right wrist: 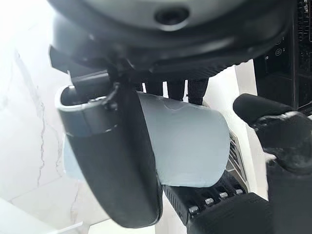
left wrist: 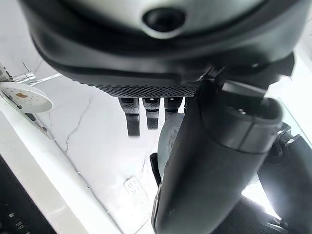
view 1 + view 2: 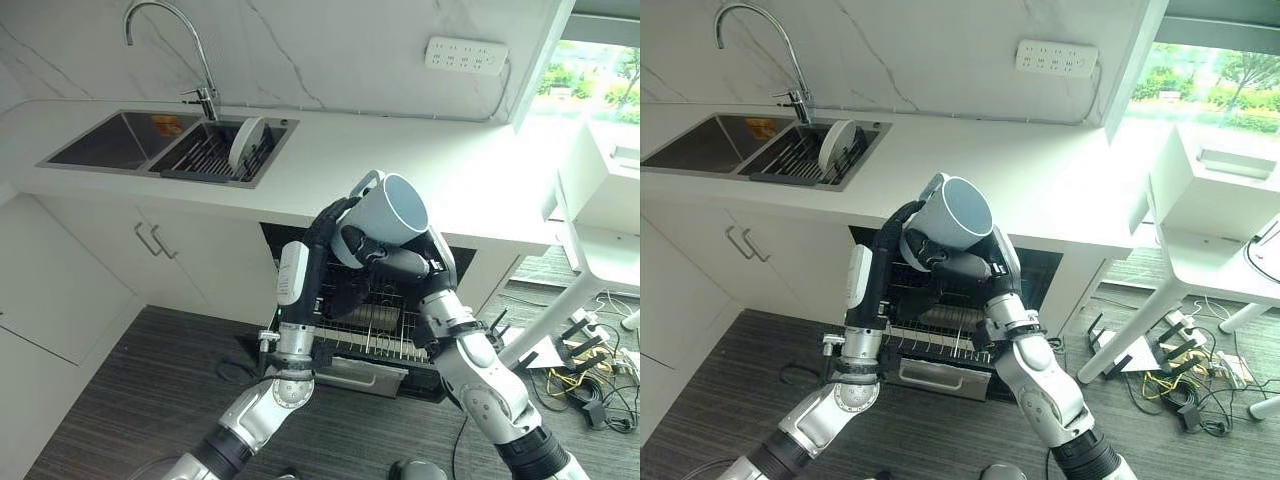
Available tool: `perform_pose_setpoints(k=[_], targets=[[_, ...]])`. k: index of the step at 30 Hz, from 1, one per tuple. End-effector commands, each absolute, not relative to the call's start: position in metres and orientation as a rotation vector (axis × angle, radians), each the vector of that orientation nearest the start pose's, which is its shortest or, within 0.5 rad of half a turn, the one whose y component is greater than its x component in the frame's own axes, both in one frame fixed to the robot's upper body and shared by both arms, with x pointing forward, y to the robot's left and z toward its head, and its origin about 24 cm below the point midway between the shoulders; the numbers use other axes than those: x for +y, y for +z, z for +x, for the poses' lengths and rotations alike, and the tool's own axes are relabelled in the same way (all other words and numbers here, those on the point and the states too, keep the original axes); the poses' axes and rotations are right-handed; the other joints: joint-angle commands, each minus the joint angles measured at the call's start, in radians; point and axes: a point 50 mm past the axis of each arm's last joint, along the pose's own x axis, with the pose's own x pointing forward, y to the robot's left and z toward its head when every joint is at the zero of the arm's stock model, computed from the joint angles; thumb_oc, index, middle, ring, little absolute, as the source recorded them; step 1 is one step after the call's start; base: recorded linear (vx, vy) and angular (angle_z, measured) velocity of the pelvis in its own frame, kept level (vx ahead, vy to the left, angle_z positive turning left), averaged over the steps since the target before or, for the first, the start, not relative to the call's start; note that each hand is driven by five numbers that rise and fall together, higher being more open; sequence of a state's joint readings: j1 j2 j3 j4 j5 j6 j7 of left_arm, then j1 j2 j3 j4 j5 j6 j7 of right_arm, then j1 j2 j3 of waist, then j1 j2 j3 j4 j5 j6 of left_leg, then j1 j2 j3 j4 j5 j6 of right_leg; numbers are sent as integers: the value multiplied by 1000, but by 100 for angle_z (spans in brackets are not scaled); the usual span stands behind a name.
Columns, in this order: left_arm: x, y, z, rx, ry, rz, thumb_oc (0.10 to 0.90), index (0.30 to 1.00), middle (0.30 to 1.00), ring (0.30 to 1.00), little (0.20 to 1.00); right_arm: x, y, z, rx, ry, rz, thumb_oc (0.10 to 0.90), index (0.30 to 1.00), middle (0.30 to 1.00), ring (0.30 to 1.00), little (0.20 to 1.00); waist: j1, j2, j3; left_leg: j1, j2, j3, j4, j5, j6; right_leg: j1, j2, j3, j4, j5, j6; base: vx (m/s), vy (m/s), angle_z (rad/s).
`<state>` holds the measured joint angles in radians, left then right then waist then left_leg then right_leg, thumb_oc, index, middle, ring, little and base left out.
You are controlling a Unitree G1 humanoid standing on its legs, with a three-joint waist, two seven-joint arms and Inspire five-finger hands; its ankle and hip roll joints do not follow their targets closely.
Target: Place the dishes in the dishwasher.
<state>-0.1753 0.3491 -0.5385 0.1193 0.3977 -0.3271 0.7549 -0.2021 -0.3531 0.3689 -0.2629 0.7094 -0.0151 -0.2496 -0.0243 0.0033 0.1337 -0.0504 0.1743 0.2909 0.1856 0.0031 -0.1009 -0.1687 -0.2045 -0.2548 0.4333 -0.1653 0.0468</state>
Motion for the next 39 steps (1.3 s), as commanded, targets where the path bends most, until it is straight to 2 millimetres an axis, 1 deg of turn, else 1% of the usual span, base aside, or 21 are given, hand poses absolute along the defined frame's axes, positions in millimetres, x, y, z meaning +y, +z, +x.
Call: perform_pose_setpoints(k=[1, 2, 3, 4, 5, 12, 17, 20, 22, 24, 25, 27, 28, 29, 31, 33, 35, 39], targets=[[140, 91, 262, -680, 240, 534, 800, 900, 900, 900, 900, -120, 217, 252, -686, 345, 515, 400, 300, 300, 300, 300, 0, -37, -28, 29, 16, -65, 114, -251, 23, 84, -24, 34, -133, 19, 108, 6, 33, -3], [146, 88, 262, -670, 265, 544, 800, 900, 900, 900, 900, -123, 216, 252, -687, 338, 513, 400, 300, 300, 300, 300, 1, -36, -28, 29, 16, -65, 114, -250, 22, 84, -24, 33, -133, 19, 108, 29, 45, -2], [165, 81, 259, -645, 353, 583, 800, 900, 900, 900, 900, -129, 212, 252, -687, 312, 511, 400, 300, 300, 300, 300, 4, -31, -30, 29, 14, -66, 114, -248, 21, 86, -25, 32, -133, 19, 105, 29, 38, -2], [166, 81, 259, -643, 357, 585, 800, 900, 900, 900, 900, -129, 212, 252, -686, 311, 511, 400, 300, 300, 300, 300, 4, -31, -30, 29, 14, -67, 114, -248, 21, 86, -25, 31, -133, 19, 105, 37, 42, 1], [173, 78, 258, -628, 392, 598, 800, 900, 900, 900, 900, -132, 210, 251, -684, 302, 511, 400, 300, 300, 300, 300, 6, -30, -31, 29, 14, -67, 114, -247, 20, 87, -26, 30, -133, 19, 105, 0, 0, 0], [209, 65, 249, -568, 554, 657, 800, 900, 900, 900, 900, -141, 204, 251, -676, 273, 498, 400, 300, 300, 300, 300, 13, -25, -35, 27, 9, -69, 114, -242, 18, 90, -33, 23, -133, 17, 103, 0, 0, 0], [223, 62, 246, -539, 637, 649, 800, 900, 900, 900, 900, -142, 202, 251, -669, 262, 481, 400, 300, 300, 300, 300, 14, -24, -38, 25, 8, -70, 114, -241, 17, 90, -36, 21, -133, 15, 103, 0, 0, 0], [226, 62, 246, -521, 626, 598, 800, 900, 900, 900, 900, -142, 199, 252, -661, 257, 441, 400, 300, 300, 300, 300, 14, -24, -39, 23, 8, -70, 114, -239, 16, 88, -37, 22, -133, 15, 104, 0, 0, 0], [228, 66, 246, -520, 616, 539, 800, 900, 900, 900, 900, -144, 197, 252, -653, 258, 396, 400, 300, 300, 300, 300, 12, -24, -38, 23, 7, -71, 114, -239, 16, 88, -36, 24, -133, 14, 103, 0, 0, 0], [230, 72, 248, -514, 596, 468, 800, 900, 900, 900, 900, -147, 194, 252, -633, 275, 375, 400, 300, 300, 300, 300, 10, -24, -38, 23, 8, -72, 114, -239, 16, 88, -38, 24, -133, 13, 105, 0, 0, 0], [232, 84, 248, -551, 572, 403, 800, 900, 900, 900, 900, -152, 189, 252, -620, 268, 350, 400, 300, 300, 300, 300, 9, -25, -37, 24, 7, -73, 114, -239, 16, 90, -37, 23, -133, 12, 106, 0, 0, 0], [233, 97, 247, -592, 530, 368, 800, 900, 900, 900, 900, -158, 184, 251, -599, 254, 333, 400, 300, 300, 300, 300, 6, -23, -35, 26, 8, -73, 114, -239, 17, 91, -37, 23, -133, 12, 107, 0, 0, 0], [233, 109, 246, -626, 471, 340, 800, 900, 900, 900, 900, -165, 179, 250, -582, 233, 317, 400, 300, 300, 300, 300, 2, -21, -33, 26, 9, -73, 114, -240, 17, 91, -35, 25, -133, 12, 107, 0, 0, 0], [232, 115, 245, -636, 438, 328, 800, 900, 900, 900, 900, -167, 178, 250, -577, 231, 314, 400, 300, 300, 300, 300, -2, -21, -32, 27, 10, -72, 114, -239, 17, 91, -34, 26, -133, 12, 108, 0, 0, 0], [231, 121, 245, -642, 388, 313, 800, 900, 900, 900, 900, -170, 176, 248, -573, 230, 305, 400, 300, 300, 300, 300, -7, -18, -30, 28, 10, -71, 114, -239, 18, 90, -32, 29, -133, 12, 107, 0, 0, 0], [227, 130, 246, -626, 273, 302, 800, 900, 900, 900, 900, -175, 173, 246, -559, 237, 283, 400, 300, 300, 300, 300, -20, -12, -26, 27, 10, -69, 114, -237, 19, 86, -27, 39, -133, 12, 108, 0, 0, 0], [225, 133, 247, -596, 163, 301, 800, 900, 900, 900, 900, -178, 170, 244, -549, 247, 266, 400, 300, 300, 300, 300, -30, -5, -23, 28, 12, -63, 114, -236, 18, 83, -24, 45, -133, 13, 110, 0, 0, 0], [215, 140, 250, -549, -74, 403, 800, 900, 900, 900, 900, -185, 166, 242, -519, 264, 195, 400, 300, 300, 300, 300, -55, 10, -15, 26, 15, -48, 114, -233, 18, 72, -19, 62, -133, 17, 115, -45, 32, -12]])
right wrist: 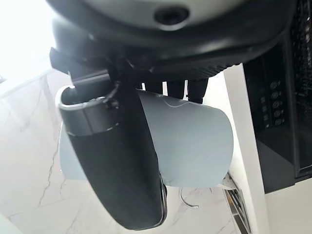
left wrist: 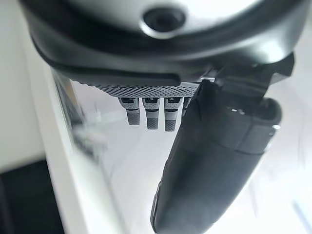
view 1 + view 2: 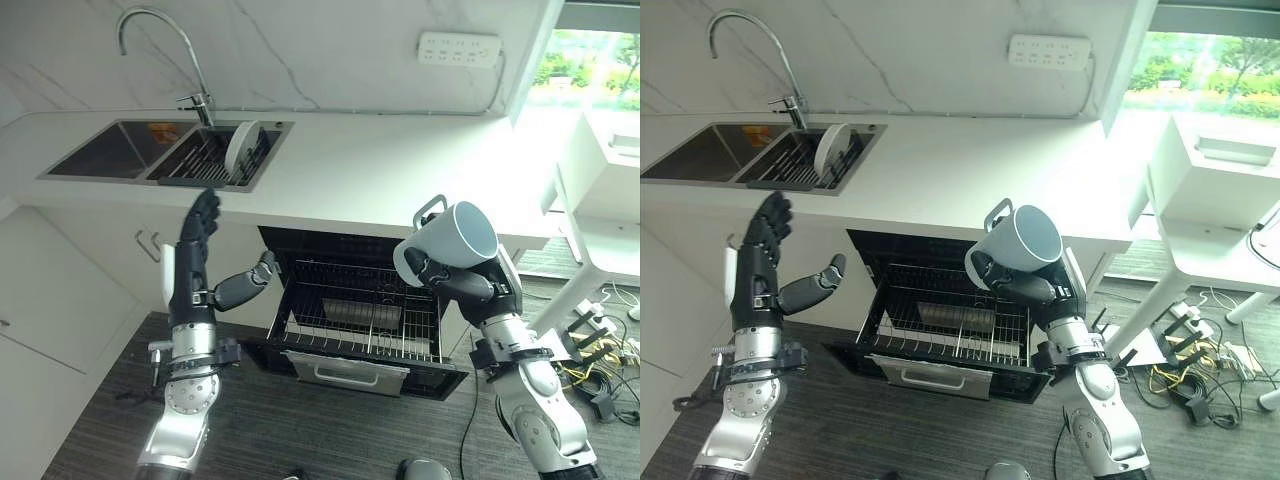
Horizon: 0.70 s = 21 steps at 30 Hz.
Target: Place the dishes in the dishwasher.
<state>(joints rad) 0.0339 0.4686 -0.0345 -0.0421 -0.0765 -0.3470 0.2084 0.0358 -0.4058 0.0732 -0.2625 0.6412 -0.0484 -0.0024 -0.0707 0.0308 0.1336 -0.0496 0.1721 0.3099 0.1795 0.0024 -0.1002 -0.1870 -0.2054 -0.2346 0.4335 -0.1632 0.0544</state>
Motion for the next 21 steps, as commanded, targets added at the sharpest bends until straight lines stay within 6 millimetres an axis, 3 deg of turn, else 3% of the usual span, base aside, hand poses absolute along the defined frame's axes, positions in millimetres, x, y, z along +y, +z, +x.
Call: perform_pose_setpoints(k=[1, 6, 10, 13, 21], targets=[[210, 144, 252, -540, -176, 517, 800, 900, 900, 900, 900, -187, 165, 242, -500, 271, 186, 400, 300, 300, 300, 300, -19, -11, -12, 27, 17, -61, 121, -231, 17, 89, -16, 48, -134, 16, 110, -44, 41, -25], [214, 154, 263, -438, -348, 608, 800, 900, 900, 900, 900, -194, 163, 244, -462, 297, 154, 400, 300, 300, 300, 300, -48, 9, -8, 30, 20, -43, 121, -233, 15, 82, -14, 63, -134, 16, 120, -35, 56, -17], [222, 150, 279, -193, -505, 733, 800, 900, 900, 900, 900, -199, 168, 245, -449, 331, 105, 400, 300, 300, 300, 300, -84, 40, -3, 37, 23, -10, 121, -229, 13, 75, -9, 84, -134, 18, 124, -23, 92, -14], [229, 144, 287, -74, -508, 787, 800, 900, 900, 900, 900, -201, 172, 245, -444, 354, 75, 400, 300, 300, 300, 300, -104, 56, -6, 42, 24, 11, 121, -229, 14, 72, -2, 101, -134, 14, 124, 3, 87, -21], [248, 128, 305, 48, -417, 825, 800, 900, 900, 900, 900, -205, 174, 247, -421, 369, 47, 400, 300, 300, 300, 300, -135, 79, -15, 43, 22, 39, 121, -226, 14, 66, 7, 128, -134, 7, 124, 13, 57, -8]])
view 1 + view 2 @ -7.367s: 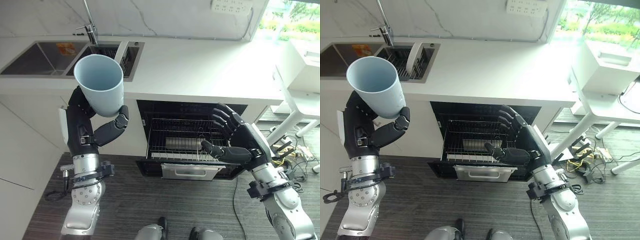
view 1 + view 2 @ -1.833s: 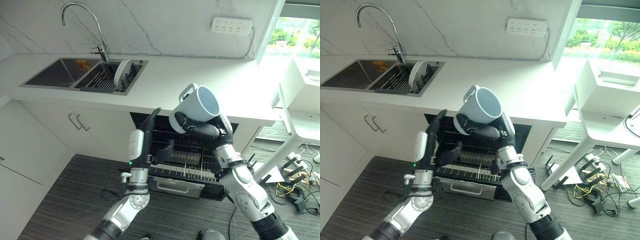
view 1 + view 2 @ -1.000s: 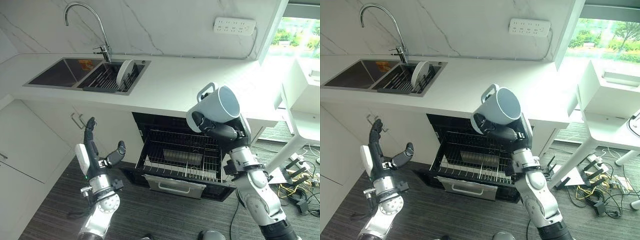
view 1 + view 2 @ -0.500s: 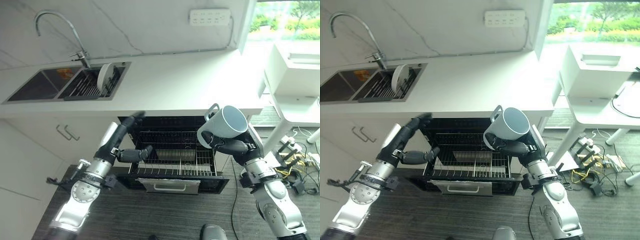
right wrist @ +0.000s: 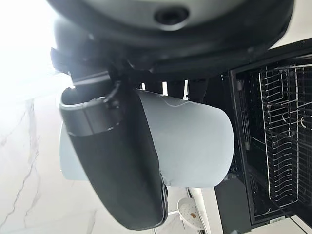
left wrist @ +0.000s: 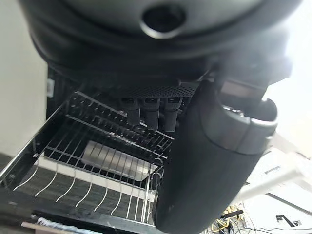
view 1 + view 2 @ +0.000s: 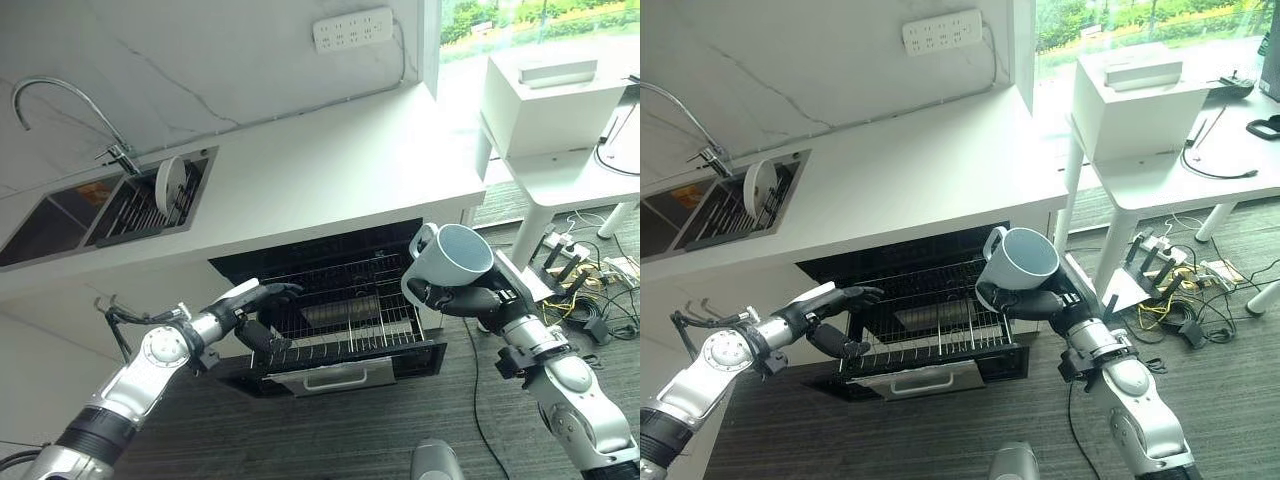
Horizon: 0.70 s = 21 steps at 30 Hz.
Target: Place the dishes in the dishwasher.
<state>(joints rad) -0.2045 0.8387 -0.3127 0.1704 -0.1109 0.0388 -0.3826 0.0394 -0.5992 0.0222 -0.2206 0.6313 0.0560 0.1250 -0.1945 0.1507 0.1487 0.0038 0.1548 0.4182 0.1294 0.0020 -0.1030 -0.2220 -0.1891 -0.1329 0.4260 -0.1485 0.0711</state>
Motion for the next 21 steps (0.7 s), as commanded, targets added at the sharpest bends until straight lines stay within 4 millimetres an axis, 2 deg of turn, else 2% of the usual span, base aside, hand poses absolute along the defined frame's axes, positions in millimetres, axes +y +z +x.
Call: perform_pose_setpoints(k=[1, 5, 10, 15, 16, 21], targets=[[248, 126, 306, 66, -418, 819, 800, 900, 900, 900, 900, -205, 174, 247, -420, 370, 47, 400, 300, 300, 300, 300, -14, -40, -31, -10, 39, -67, 171, -226, 17, 101, -9, 27, -126, -8, 107, 0, 0, 0], [248, 113, 313, 148, -429, 796, 800, 900, 900, 900, 900, -204, 175, 247, -411, 379, 35, 400, 300, 300, 300, 300, -25, -31, -31, -7, 37, -58, 171, -227, 19, 101, -7, 35, -126, -10, 107, 22, 31, -2], [243, 82, 313, 264, -475, 705, 800, 900, 900, 900, 900, -202, 174, 248, -403, 398, 28, 400, 300, 300, 300, 300, -37, -25, -34, -7, 33, -48, 171, -230, 22, 96, -3, 47, -126, -12, 106, 10, 22, -7], [239, 45, 308, 409, -545, 701, 800, 900, 900, 900, 900, -200, 175, 249, -394, 430, 24, 400, 300, 300, 300, 300, -54, -23, -38, -4, 33, -36, 171, -233, 25, 96, 0, 57, -126, -14, 105, 8, 1, -2], [236, 33, 304, 462, -581, 703, 800, 900, 900, 900, 900, -199, 174, 249, -390, 437, 25, 400, 300, 300, 300, 300, -58, -24, -39, -1, 33, -32, 171, -234, 26, 96, 1, 58, -126, -13, 105, 41, -1, -13], [223, -2, 290, 619, -695, 694, 800, 900, 900, 900, 900, -194, 173, 250, -383, 452, 24, 400, 300, 300, 300, 300, -66, -24, -38, 2, 31, -28, 171, -238, 29, 95, 3, 62, -126, -13, 103, 23, 3, -10]])
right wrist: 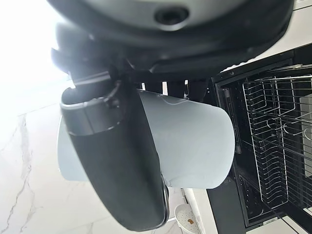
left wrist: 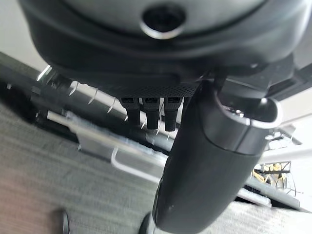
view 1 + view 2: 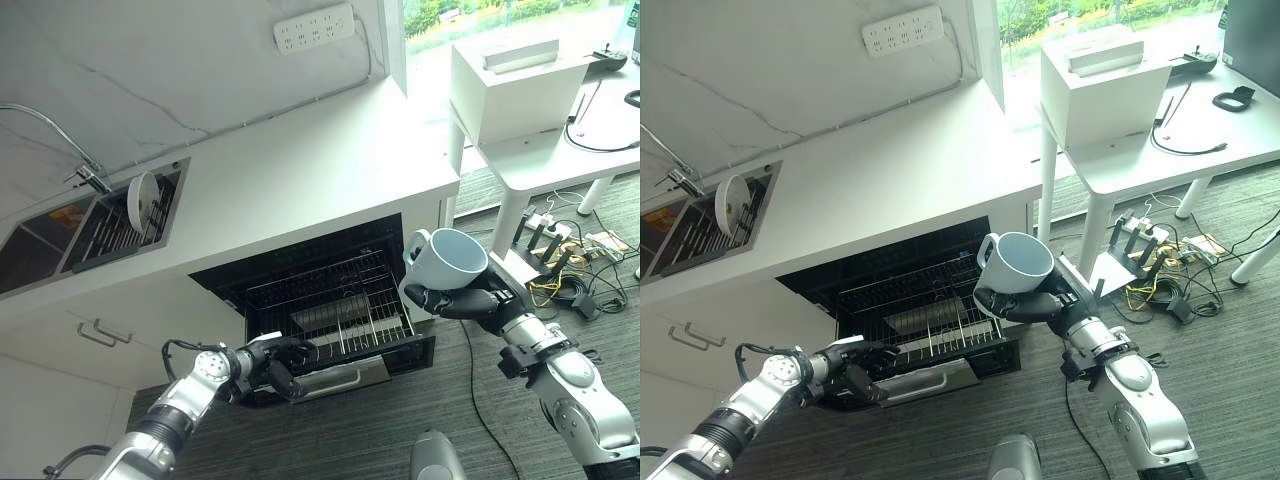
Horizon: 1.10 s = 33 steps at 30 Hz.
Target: Place the dishes in the dishwasher.
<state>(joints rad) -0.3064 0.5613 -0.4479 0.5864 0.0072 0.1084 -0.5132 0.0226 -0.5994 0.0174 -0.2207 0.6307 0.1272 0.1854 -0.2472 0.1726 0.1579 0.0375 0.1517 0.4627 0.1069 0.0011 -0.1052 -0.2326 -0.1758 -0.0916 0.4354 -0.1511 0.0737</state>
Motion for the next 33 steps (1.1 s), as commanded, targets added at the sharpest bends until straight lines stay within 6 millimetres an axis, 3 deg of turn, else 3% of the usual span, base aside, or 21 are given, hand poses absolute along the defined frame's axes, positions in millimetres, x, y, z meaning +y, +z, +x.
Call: perform_pose_setpoints(k=[1, 7, 12, 18, 25, 29, 33], targets=[[221, -5, 288, 632, -704, 695, 800, 900, 900, 900, 900, -194, 173, 250, -383, 453, 24, 400, 300, 300, 300, 300, -13, -45, -47, -32, 34, -72, 193, -237, 32, 106, -10, 21, -135, -11, 100, 0, 0, 0], [214, -50, 257, 909, -857, 677, 800, 900, 900, 900, 900, -189, 176, 252, -376, 471, 20, 400, 300, 300, 300, 300, -27, -43, -43, -28, 33, -64, 193, -239, 35, 106, -8, 27, -135, -12, 100, 0, 0, 0], [208, -75, 228, 1147, -1016, 629, 800, 900, 900, 900, 900, -184, 176, 255, -368, 487, 14, 400, 300, 300, 300, 300, -34, -37, -40, -26, 31, -60, 193, -244, 37, 107, -6, 29, -135, -18, 101, 20, 12, -6], [203, -81, 204, 1302, -1248, 670, 800, 900, 900, 900, 900, -182, 177, 257, -369, 485, -2, 400, 300, 300, 300, 300, -28, -27, -35, -28, 27, -65, 193, -246, 38, 109, -9, 23, -135, -23, 102, 7, 12, -3], [205, -63, 199, 1365, -1352, 752, 800, 900, 900, 900, 900, -183, 178, 259, -388, 453, -11, 400, 300, 300, 300, 300, 7, -28, -24, -40, 23, -91, 193, -245, 38, 115, -17, -2, -135, -28, 102, -12, -4, 2], [207, -42, 221, 1151, -1204, 775, 800, 900, 900, 900, 900, -186, 176, 258, -392, 426, -6, 400, 300, 300, 300, 300, 34, -39, -22, -47, 25, -108, 193, -241, 36, 122, -23, -24, -135, -26, 102, -35, -43, 8], [211, 10, 259, 809, -960, 640, 800, 900, 900, 900, 900, -194, 169, 255, -374, 375, -16, 400, 300, 300, 300, 300, 65, -55, -24, -51, 29, -121, 193, -235, 31, 129, -30, -47, -135, -21, 102, -25, -56, 12]])
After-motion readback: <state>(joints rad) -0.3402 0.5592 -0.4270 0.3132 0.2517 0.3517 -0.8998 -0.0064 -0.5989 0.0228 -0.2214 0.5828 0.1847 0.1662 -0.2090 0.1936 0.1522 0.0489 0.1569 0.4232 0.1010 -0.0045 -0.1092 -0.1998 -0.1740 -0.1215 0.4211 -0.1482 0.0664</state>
